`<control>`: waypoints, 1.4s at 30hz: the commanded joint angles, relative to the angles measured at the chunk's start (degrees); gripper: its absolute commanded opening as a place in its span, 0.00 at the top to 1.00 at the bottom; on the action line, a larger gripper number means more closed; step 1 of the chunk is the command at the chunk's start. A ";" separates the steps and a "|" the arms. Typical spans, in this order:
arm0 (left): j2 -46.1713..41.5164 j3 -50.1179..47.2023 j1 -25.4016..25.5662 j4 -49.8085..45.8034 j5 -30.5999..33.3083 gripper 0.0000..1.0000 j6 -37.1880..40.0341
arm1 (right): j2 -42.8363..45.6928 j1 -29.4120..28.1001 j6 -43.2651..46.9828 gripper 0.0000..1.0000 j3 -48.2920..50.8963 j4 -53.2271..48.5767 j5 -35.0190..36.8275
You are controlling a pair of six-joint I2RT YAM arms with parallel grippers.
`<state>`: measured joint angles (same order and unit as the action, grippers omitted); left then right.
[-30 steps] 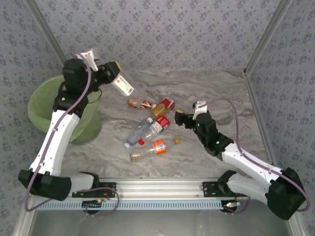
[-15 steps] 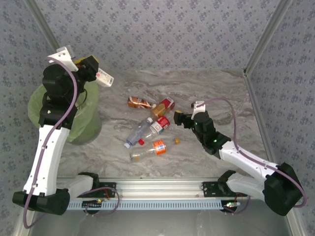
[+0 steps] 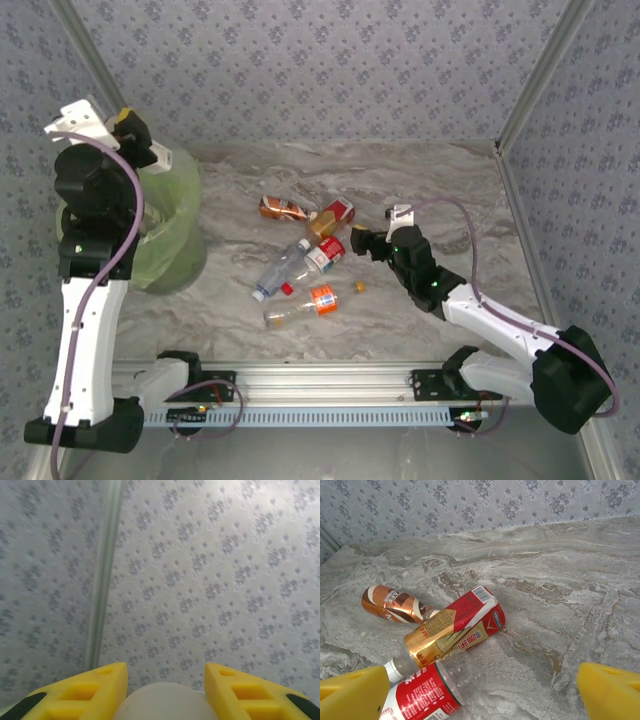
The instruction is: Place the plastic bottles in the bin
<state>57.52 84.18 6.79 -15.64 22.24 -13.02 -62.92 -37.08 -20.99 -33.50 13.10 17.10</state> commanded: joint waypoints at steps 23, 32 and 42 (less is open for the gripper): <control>0.20 -9.19 -18.89 -27.57 15.95 1.00 -21.25 | 0.69 0.65 -0.89 0.01 -2.28 -1.94 -0.40; 4.96 -16.38 -21.27 -30.13 16.25 1.00 -26.77 | 0.84 0.63 -1.59 0.01 -2.25 -3.03 -0.25; 10.08 -18.22 -21.30 -30.75 14.46 0.59 -26.97 | 1.13 0.74 -2.12 0.01 -1.97 -3.79 0.48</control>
<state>66.32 66.52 -14.24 -42.63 38.28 -38.70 -62.67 -36.71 -21.85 -34.02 10.52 16.73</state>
